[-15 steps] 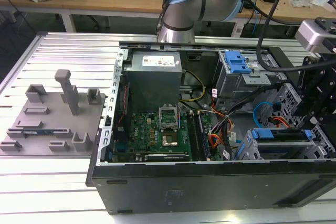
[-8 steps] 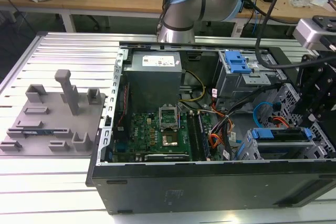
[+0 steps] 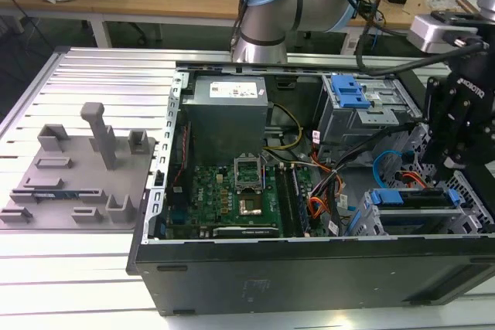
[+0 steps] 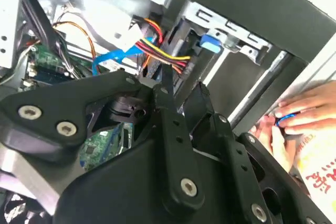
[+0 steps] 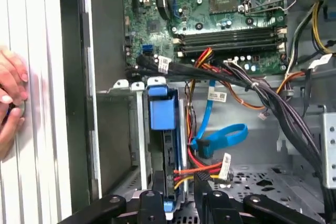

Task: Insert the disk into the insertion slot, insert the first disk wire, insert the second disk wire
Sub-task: 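Insert the second disk wire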

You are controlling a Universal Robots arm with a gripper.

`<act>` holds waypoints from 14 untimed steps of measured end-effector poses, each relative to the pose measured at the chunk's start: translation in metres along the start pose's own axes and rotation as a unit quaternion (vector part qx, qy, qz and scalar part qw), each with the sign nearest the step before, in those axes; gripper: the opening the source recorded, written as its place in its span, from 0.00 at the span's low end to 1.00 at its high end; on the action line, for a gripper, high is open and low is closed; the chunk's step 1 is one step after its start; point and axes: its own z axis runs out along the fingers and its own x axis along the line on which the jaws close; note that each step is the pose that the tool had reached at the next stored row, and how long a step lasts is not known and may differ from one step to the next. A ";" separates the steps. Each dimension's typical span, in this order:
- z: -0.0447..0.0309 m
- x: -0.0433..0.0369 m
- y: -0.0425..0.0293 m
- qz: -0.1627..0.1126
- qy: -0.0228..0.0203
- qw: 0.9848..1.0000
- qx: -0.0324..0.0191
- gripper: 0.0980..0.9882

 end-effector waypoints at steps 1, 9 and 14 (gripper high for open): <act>-0.0018 -0.0080 0.0005 0.000 0.001 1.000 0.001 0.30; -0.0063 -0.0220 0.0187 0.001 0.024 1.000 0.005 0.30; -0.0081 -0.0233 0.0267 -0.001 0.030 1.000 0.007 0.30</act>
